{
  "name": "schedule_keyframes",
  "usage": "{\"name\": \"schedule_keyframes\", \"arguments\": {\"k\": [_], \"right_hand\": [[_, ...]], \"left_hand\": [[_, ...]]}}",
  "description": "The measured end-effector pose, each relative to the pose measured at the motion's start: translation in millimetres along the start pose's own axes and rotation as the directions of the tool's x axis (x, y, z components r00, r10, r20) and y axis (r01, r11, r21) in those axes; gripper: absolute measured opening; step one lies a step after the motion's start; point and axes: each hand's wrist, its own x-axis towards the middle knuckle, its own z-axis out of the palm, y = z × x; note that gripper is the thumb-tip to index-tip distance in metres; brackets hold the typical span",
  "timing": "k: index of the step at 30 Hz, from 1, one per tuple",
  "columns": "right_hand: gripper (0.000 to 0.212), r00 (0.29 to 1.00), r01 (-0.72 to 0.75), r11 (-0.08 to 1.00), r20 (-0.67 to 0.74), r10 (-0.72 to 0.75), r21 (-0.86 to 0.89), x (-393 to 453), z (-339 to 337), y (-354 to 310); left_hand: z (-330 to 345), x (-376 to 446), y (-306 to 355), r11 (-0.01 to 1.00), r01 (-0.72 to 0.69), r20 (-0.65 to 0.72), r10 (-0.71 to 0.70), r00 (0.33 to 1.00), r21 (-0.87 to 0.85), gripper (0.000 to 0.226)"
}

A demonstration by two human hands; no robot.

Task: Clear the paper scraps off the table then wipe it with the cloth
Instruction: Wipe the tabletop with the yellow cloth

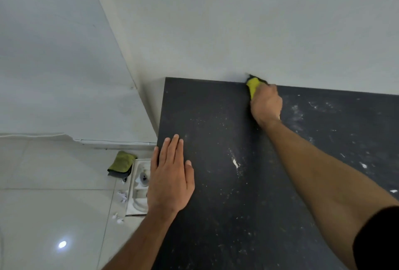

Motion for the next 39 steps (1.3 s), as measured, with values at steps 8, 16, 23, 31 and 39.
{"name": "schedule_keyframes", "arguments": {"k": [8, 16, 23, 31, 39], "right_hand": [[0.028, 0.791, 0.601, 0.797, 0.187, -0.583, -0.059, -61.4, 23.9, -153.5], [0.026, 0.999, -0.044, 0.989, -0.036, 0.040, -0.140, 11.8, -6.1, 62.3], [0.032, 0.999, -0.011, 0.998, 0.042, 0.009, 0.061, -24.4, -15.3, 23.8], [0.038, 0.889, 0.453, 0.887, 0.035, -0.457, 0.083, -189.4, -14.2, -17.7], [0.031, 0.975, -0.156, 0.987, -0.152, 0.161, 0.045, -165.0, -55.2, 113.5]], "left_hand": [[-0.5, 0.4, -0.9, 1.000, -0.012, 0.006, 0.012, 1.000, -0.024, 0.060], [5.0, 2.4, -3.2, 1.000, -0.028, 0.000, 0.028, 1.000, -0.013, 0.063], [-0.1, 0.5, -1.3, 0.999, -0.038, -0.015, 0.038, 0.999, -0.020, 0.062], [-6.7, -4.4, -4.0, 0.944, -0.038, -0.108, 0.003, 0.994, -0.327, 0.062], [-6.7, -3.2, -3.6, 0.979, -0.084, -0.058, 0.074, 0.996, -0.186, 0.062]]}}
